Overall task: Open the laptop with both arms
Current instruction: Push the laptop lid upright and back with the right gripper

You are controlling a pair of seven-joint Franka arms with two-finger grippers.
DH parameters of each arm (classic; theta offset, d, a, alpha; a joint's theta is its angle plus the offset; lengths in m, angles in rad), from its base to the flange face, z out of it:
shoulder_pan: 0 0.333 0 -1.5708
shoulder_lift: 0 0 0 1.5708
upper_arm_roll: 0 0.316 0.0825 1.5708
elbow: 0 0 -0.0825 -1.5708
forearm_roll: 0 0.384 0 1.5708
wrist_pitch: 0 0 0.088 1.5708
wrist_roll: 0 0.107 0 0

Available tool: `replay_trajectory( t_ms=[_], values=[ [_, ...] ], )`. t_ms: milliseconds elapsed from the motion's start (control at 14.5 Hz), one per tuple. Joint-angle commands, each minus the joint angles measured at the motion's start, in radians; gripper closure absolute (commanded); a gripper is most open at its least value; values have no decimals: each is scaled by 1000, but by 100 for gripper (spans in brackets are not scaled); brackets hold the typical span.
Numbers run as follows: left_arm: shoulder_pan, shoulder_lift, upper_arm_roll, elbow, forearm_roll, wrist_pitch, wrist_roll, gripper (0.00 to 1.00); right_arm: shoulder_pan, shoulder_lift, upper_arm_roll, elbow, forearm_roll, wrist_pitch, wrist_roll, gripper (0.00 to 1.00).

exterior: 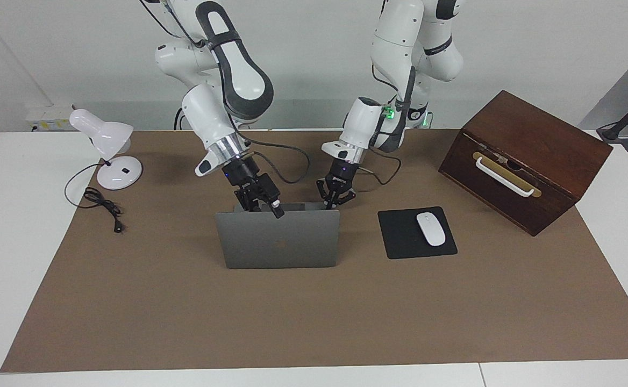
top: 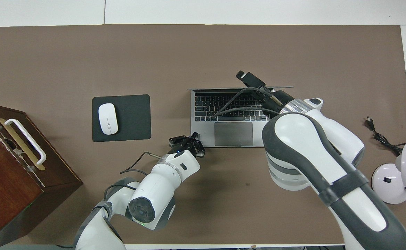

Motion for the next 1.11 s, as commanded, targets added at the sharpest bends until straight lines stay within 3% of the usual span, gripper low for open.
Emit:
replay_trajectory(
  t_ms=[0, 1036],
  values=[
    [9, 41, -1, 25, 4, 15, 16, 100, -33, 28, 7, 58, 27, -30, 26, 0],
    [10, 42, -1, 30, 4, 13, 16, 100, -106, 112, 5, 187, 18, -102, 74, 0]
  ],
)
